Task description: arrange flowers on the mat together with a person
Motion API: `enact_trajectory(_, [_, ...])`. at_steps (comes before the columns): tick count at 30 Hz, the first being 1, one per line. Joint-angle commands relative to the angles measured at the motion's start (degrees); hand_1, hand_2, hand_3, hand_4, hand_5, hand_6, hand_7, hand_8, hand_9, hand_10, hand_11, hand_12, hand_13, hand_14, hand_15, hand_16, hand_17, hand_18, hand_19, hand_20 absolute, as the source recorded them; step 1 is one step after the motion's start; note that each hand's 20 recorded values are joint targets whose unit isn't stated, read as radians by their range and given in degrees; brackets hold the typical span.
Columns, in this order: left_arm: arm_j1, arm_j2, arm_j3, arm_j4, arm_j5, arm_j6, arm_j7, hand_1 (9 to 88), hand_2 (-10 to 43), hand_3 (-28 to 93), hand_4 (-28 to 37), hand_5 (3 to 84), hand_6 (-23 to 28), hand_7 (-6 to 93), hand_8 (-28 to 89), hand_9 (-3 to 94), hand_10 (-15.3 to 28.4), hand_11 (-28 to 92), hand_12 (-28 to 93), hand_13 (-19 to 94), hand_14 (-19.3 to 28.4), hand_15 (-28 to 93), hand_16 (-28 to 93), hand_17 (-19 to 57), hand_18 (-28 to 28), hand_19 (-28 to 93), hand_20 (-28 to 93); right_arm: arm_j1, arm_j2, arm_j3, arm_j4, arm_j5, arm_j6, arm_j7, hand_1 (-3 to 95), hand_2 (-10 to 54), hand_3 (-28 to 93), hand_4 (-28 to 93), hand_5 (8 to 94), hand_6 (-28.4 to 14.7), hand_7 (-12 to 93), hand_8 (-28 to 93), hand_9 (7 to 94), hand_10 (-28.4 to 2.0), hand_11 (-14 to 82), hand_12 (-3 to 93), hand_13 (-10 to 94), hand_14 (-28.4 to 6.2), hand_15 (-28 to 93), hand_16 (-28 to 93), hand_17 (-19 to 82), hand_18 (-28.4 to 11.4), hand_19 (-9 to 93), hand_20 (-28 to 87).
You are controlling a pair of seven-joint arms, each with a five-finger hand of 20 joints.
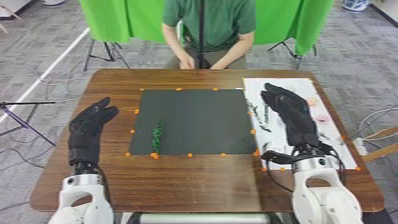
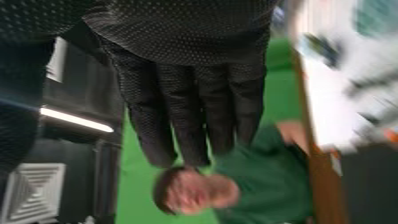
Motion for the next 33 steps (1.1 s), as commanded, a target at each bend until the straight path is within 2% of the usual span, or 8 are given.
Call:
enact_trajectory(1, [1.4,-0.19,-0.55,-0.45,0.14,1.33,-1.2,35.8,0.5,58,-19.4,50.7,3.5,15.5,-7,52.5,13.5,23,14,43,16.7,17,-2,11.6,10.1,8,21,1.4,8.7,7.3,-2.8,-50.5,16.3,9.8,40.7,-9.5,65,-28,57.2,0.9,25,-14,60.9,-12.9,25.6,20.8,55,-9.6,24,24,24,-11.8,28,36])
enact_trajectory(4, [1.2,-0.04,-0.44,-0.47,0.36,1.11,-1.48,35.8,0.4,58,-19.1,50.7,3.5,15.5,-7,52.5,13.6,23,14,43,16.7,17,-2,11.6,10.0,8,21,-0.1,11.4,11.8,-2.4,-58.9,14.4,14.1,48.3,-9.5,62,-28,65.7,3.8,27,-13,69.9,-11.0,30.5,23.4,62,-8.0,35,25,27,-12.1,36,38])
enact_trajectory(5, [1.2,-0.06,-0.43,-0.55,0.47,1.03,-1.53,35.9,0.3,58,-19.1,50.7,3.5,15.6,-7,52.5,13.6,23,14,43,16.7,17,-2,11.6,10.0,8,21,-0.1,12.4,12.7,-1.6,-61.9,13.3,15.2,52.4,-9.5,55,-28,67.5,3.9,27,-5,71.5,-10.8,32.5,24.1,63,-8.4,39,24,27,-12.5,38,38])
enact_trajectory(8, [1.3,-0.08,-0.65,-0.73,1.05,0.5,-2.39,35.9,0.3,58,-19.0,50.7,3.6,15.5,-7,52.4,13.7,23,14,43,16.8,17,-2,11.5,10.0,8,21,-0.7,14.8,14.2,-0.9,-66.0,7.2,19.9,59.1,-9.5,44,-28,70.5,3.7,27,1,74.4,-10.0,32.1,30.0,65,-8.6,42,24,28,-12.8,40,38])
enact_trajectory(12, [1.6,0.18,-0.83,-0.99,0.89,1.16,-3.03,35.9,0.3,58,-18.9,50.6,3.7,15.5,-7,52.3,13.6,23,14,43,16.9,18,-2,11.3,10.0,9,21,-3.0,16.7,16.3,-0.3,-66.4,1.9,20.1,60.7,-9.5,42,-28,71.5,3.4,26,2,75.4,-9.7,29.4,33.6,66,-8.4,42,24,31,-11.6,38,39])
enact_trajectory(15, [1.8,0.23,-1.0,-1.15,1.0,1.09,-3.51,35.8,0.3,58,-18.7,50.5,3.8,15.3,-7,52.3,13.7,23,14,43,17.0,18,-2,11.2,10.0,9,21,-3.7,17.3,16.6,0.9,-67.1,-1.3,20.1,57.8,-9.5,45,-28,71.6,3.5,25,2,74.6,-10.2,32.9,28.3,66,-8.6,42,24,32,-11.4,36,39])
enact_trajectory(19, [2.3,0.0,-0.93,-1.28,1.19,0.56,-4.24,35.8,0.3,58,-18.6,50.5,3.8,15.1,-6,52.2,13.7,23,14,43,17.0,18,-2,11.2,10.0,9,21,-4.2,17.5,16.6,1.4,-68.0,-4.9,22.2,60.0,-9.5,34,-28,72.1,3.7,24,-2,74.8,-10.7,33.6,26.5,66,-9.0,41,26,32,-11.1,33,40])
enact_trajectory(33, [2.1,-0.38,-1.1,-1.0,1.64,-0.4,-5.68,35.6,-0.1,58,-18.1,49.7,3.9,14.3,-6,51.1,13.5,22,14,42,17.3,18,-2,10.4,10.0,9,20,-3.5,17.1,14.8,5.1,-65.4,-14.4,25.9,49.7,-9.5,49,-28,76.5,3.0,20,-10,80.0,-10.1,29.9,25.8,70,-10.2,45,30,36,-11.7,32,40])
